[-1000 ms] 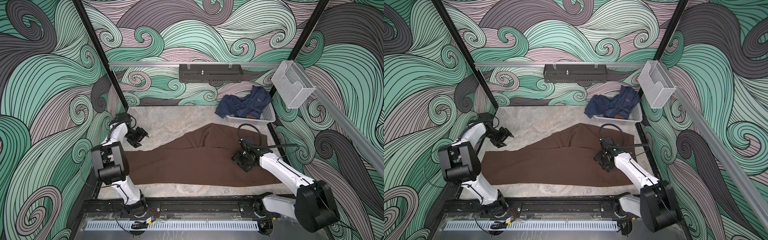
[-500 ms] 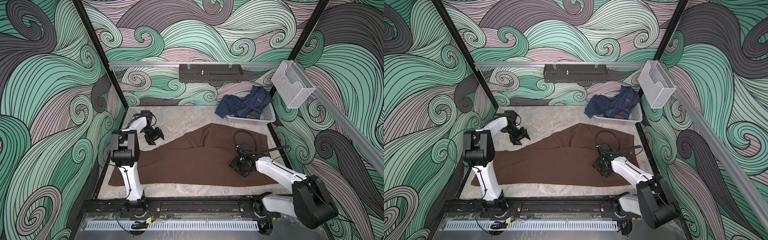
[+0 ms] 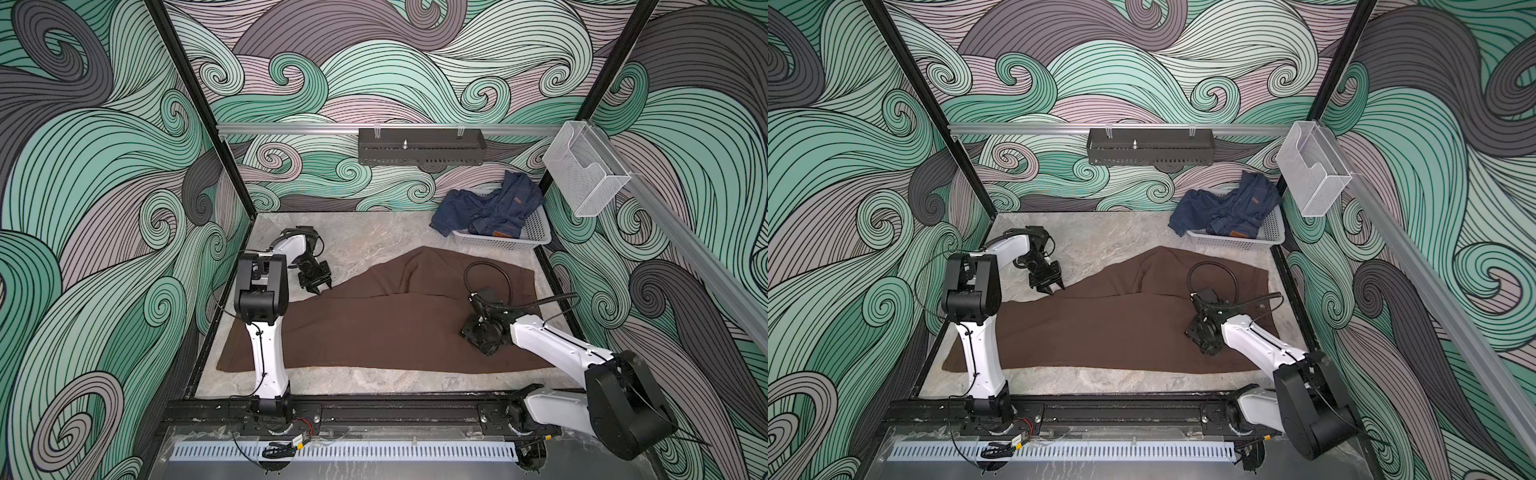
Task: Fold and stack the trousers
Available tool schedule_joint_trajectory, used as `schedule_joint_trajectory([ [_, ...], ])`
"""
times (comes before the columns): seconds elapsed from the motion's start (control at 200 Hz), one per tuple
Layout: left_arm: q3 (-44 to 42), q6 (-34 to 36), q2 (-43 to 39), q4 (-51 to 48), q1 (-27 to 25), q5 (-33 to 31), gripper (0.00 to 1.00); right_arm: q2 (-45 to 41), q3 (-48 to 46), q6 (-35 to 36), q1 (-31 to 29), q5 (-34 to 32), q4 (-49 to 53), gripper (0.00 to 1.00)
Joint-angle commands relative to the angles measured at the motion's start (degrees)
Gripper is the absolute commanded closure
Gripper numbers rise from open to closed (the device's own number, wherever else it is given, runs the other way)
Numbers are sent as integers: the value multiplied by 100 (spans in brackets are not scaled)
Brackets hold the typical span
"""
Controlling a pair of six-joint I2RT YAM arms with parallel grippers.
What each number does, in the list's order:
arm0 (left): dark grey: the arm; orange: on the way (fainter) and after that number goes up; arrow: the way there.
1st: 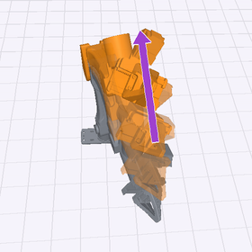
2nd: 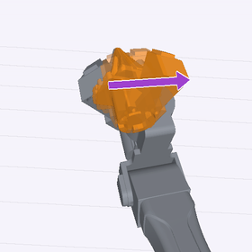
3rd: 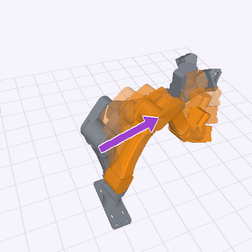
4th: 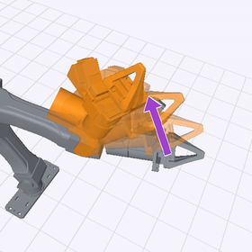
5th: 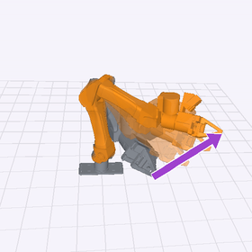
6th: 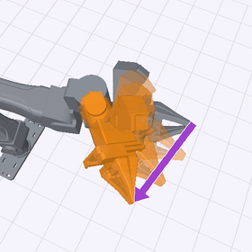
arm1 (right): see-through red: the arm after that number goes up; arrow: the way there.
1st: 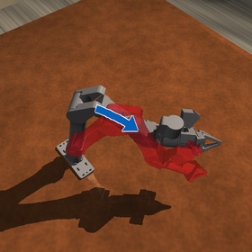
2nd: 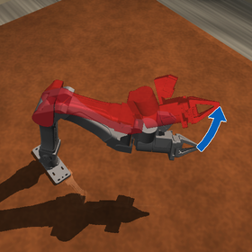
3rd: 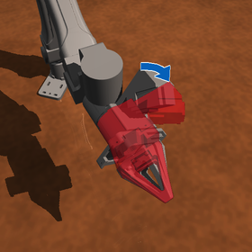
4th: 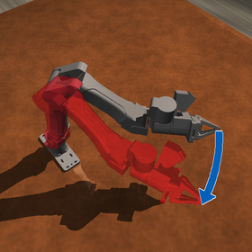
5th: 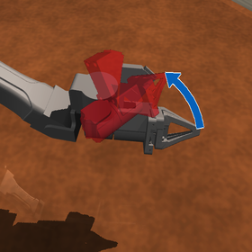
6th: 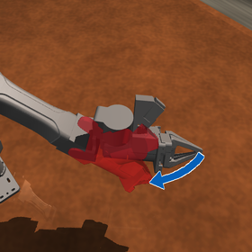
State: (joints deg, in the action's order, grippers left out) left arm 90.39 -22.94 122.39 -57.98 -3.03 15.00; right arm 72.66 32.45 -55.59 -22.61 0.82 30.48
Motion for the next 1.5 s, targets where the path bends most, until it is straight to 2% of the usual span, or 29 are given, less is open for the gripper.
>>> schedule_joint_trajectory([
  [0.0, 91, 129, 164, -187, -66, -195, 68, 286, -281, -86, -37, -77, -208, 44],
  [0.22, 143, 167, -48, -214, -66, -350, 100, 430, -332, -207, -37, -186, -255, 45],
  [0.385, 493, 140, -438, -312, -66, -628, 100, 467, -371, -275, -33, -262, -245, 46],
  [0.63, 1538, 218, -918, -655, -66, -970, 100, 434, -359, -404, -33, -291, -148, 47],
  [0.801, 2342, 348, -808, -1094, -65, -1118, 100, 463, -344, -507, -35, -246, 2, 48],
  [0.916, 2531, 355, -721, -1207, -58, -1185, 100, 514, -307, -512, -34, -214, 104, 48],
  [1.066, 2817, 323, -737, -1212, -19, -1626, 100, 444, -288, -557, -55, -223, 284, 49],
  [1.196, 3462, 508, -716, -1126, 21, -1963, 100, 359, -248, -582, -84, -290, 474, 49],
  [1.326, 3882, 717, -764, -638, 30, -2151, 100, 319, -185, -563, -102, -341, 626, 49],
  [1.491, 5225, 844, -188, -879, 20, -2113, 100, 248, -144, -526, -112, -397, 809, 49],
])
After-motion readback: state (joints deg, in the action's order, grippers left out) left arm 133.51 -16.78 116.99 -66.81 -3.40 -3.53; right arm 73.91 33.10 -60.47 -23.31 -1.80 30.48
